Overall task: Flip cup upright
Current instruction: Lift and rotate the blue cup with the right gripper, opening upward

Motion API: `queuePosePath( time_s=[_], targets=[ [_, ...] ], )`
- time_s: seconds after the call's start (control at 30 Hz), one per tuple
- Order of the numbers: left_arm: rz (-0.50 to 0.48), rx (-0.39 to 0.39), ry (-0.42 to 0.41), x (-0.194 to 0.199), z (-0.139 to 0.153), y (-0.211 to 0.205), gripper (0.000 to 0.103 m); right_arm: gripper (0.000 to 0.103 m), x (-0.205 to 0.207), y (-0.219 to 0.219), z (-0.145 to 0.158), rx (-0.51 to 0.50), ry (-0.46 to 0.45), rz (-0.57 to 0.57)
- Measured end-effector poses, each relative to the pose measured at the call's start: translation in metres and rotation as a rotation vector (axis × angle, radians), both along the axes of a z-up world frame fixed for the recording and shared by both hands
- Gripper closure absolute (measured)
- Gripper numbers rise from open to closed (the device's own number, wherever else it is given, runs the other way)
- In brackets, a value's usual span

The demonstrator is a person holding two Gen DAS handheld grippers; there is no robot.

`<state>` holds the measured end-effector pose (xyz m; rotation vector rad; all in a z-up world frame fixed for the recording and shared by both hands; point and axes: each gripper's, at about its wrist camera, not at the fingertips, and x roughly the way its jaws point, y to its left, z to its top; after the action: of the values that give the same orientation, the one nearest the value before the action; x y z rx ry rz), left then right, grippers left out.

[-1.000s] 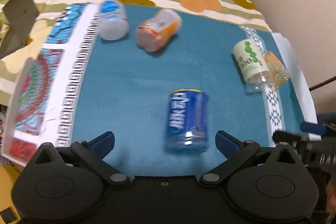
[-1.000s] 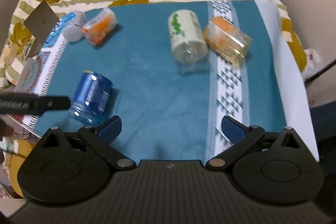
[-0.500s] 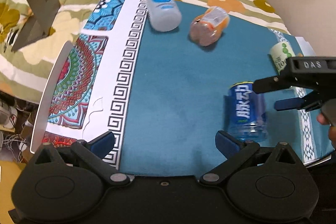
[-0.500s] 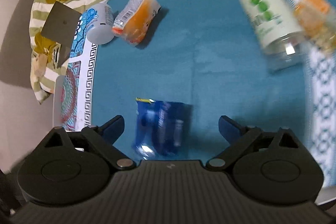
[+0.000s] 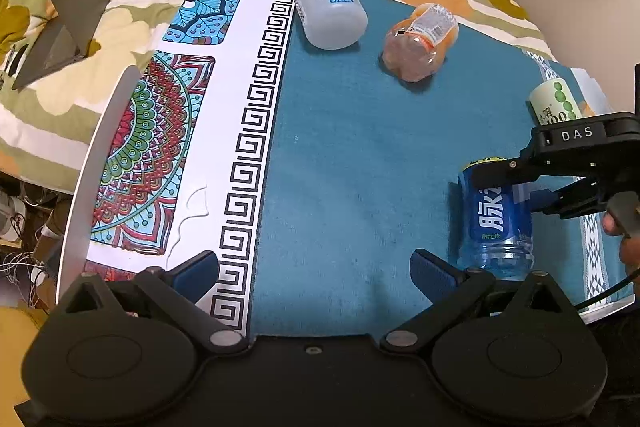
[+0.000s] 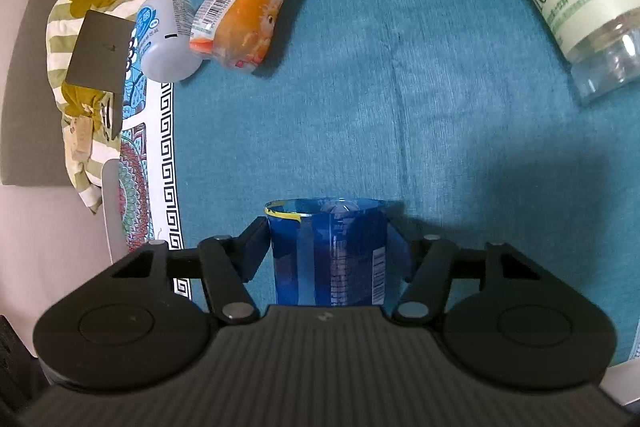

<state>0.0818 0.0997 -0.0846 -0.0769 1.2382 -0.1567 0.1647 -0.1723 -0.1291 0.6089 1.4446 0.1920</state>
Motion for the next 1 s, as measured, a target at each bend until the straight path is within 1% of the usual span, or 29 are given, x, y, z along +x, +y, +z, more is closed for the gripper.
queuePosePath(
  time_s=[0.17, 0.23, 0.27, 0.3, 0.37, 0.47, 0.5, 0.57, 0.67, 0.73, 0.87, 0.93, 1.0],
  targets=[
    [0.001, -0.002, 0.006, 0.001, -0.001, 0.0, 0.0, 0.028, -0.001, -0.002, 0.002, 0.005, -0.009, 0.003],
    [0.003, -0.001, 0.003, 0.001, 0.001, 0.002, 0.0, 0.028, -0.003, -0.002, 0.009, 0.001, -0.04, 0.002],
    [0.005, -0.001, 0.001, 0.001, 0.001, 0.002, 0.0, 0.028, -0.005, -0.003, 0.015, -0.003, -0.071, -0.004],
    [0.007, -0.002, -0.001, 0.0, 0.002, 0.003, 0.0, 0.028, -0.007, -0.003, 0.022, -0.013, -0.113, -0.009],
    [0.016, -0.005, -0.001, -0.001, 0.002, 0.005, 0.0, 0.028, -0.014, -0.001, 0.038, -0.064, -0.233, -0.01],
    [0.026, 0.001, 0.005, -0.001, 0.0, 0.008, 0.0, 0.028, -0.033, 0.01, 0.051, -0.179, -0.473, -0.014],
    [0.028, 0.007, 0.007, -0.002, -0.001, 0.009, 0.0, 0.028, -0.041, 0.015, 0.051, -0.209, -0.549, -0.019],
    [0.025, 0.018, 0.012, -0.003, -0.004, 0.01, 0.0, 0.028, -0.056, 0.023, 0.047, -0.242, -0.673, -0.035],
    [0.013, 0.035, 0.02, -0.003, -0.009, 0.01, 0.0, 0.028, -0.072, 0.04, 0.037, -0.339, -0.815, -0.031],
    [0.0, 0.046, 0.02, -0.004, -0.012, 0.009, 0.0, 0.028, -0.083, 0.047, 0.028, -0.378, -0.869, -0.03],
    [-0.014, 0.055, 0.021, -0.005, -0.016, 0.006, 0.0, 0.028, -0.097, 0.052, 0.017, -0.418, -0.95, -0.027],
    [-0.019, 0.054, 0.023, -0.006, -0.016, 0.005, 0.0, 0.028, -0.101, 0.055, 0.014, -0.435, -0.964, -0.018],
    [-0.025, 0.054, 0.024, -0.007, -0.016, 0.003, 0.0, 0.028, -0.103, 0.056, 0.014, -0.436, -0.958, -0.015]
  ],
)
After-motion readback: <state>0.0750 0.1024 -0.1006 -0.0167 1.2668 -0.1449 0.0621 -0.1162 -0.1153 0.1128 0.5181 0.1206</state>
